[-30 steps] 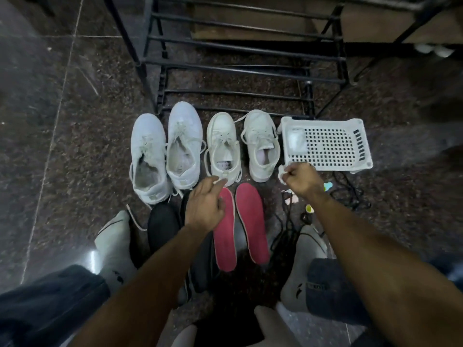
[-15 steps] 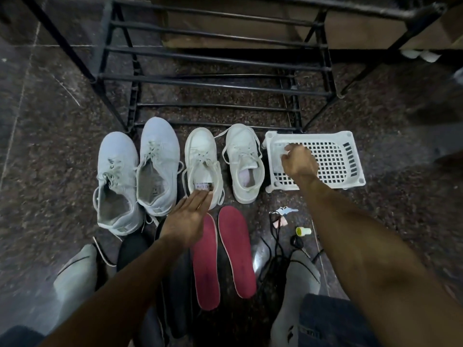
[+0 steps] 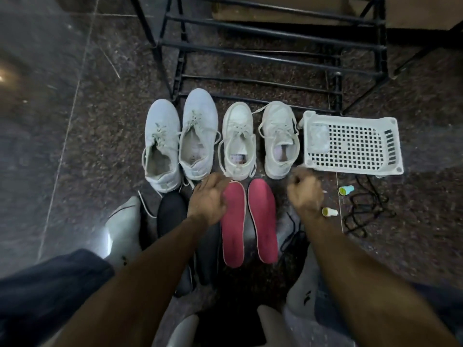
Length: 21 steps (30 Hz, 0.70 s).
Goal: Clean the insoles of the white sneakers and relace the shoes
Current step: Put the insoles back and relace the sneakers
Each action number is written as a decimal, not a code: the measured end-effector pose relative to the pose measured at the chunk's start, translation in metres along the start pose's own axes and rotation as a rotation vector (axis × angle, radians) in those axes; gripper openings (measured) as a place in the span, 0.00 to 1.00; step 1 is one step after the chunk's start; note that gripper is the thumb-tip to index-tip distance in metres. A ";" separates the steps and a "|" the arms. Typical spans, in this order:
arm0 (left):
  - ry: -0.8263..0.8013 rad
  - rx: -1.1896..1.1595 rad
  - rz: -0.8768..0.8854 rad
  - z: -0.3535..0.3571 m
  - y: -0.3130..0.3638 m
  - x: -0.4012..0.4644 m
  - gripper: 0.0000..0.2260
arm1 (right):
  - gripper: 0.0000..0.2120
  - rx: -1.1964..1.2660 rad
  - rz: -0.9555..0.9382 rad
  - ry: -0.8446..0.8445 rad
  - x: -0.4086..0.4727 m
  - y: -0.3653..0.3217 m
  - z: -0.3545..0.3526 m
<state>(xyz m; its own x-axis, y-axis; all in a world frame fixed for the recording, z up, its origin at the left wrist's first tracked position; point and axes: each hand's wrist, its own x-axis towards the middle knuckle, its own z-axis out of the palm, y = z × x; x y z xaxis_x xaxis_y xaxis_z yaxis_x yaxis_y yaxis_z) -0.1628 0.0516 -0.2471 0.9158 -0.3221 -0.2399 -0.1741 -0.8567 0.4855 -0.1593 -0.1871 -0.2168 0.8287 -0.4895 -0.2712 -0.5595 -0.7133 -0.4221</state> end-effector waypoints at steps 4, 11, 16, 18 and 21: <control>-0.009 -0.187 -0.197 0.008 -0.013 -0.049 0.19 | 0.20 -0.172 0.115 -0.280 -0.063 0.007 0.037; -0.143 -0.232 -0.390 0.026 -0.028 -0.093 0.16 | 0.45 -0.268 0.104 -0.380 -0.106 0.026 0.074; -0.113 -0.258 -0.346 0.026 -0.017 -0.077 0.15 | 0.52 -0.326 0.110 -0.400 -0.095 0.031 0.076; -0.102 -0.263 -0.299 0.024 -0.012 -0.065 0.15 | 0.51 -0.343 0.093 -0.414 -0.090 0.034 0.075; -0.110 -0.246 -0.238 0.019 -0.001 -0.040 0.14 | 0.51 -0.238 0.119 -0.410 -0.089 0.036 0.070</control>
<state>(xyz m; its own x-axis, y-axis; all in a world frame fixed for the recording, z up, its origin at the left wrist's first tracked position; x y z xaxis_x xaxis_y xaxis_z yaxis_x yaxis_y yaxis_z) -0.2063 0.0577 -0.2539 0.8734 -0.1782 -0.4533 0.1438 -0.7949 0.5895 -0.2519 -0.1342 -0.2686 0.6693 -0.3709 -0.6438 -0.5982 -0.7829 -0.1709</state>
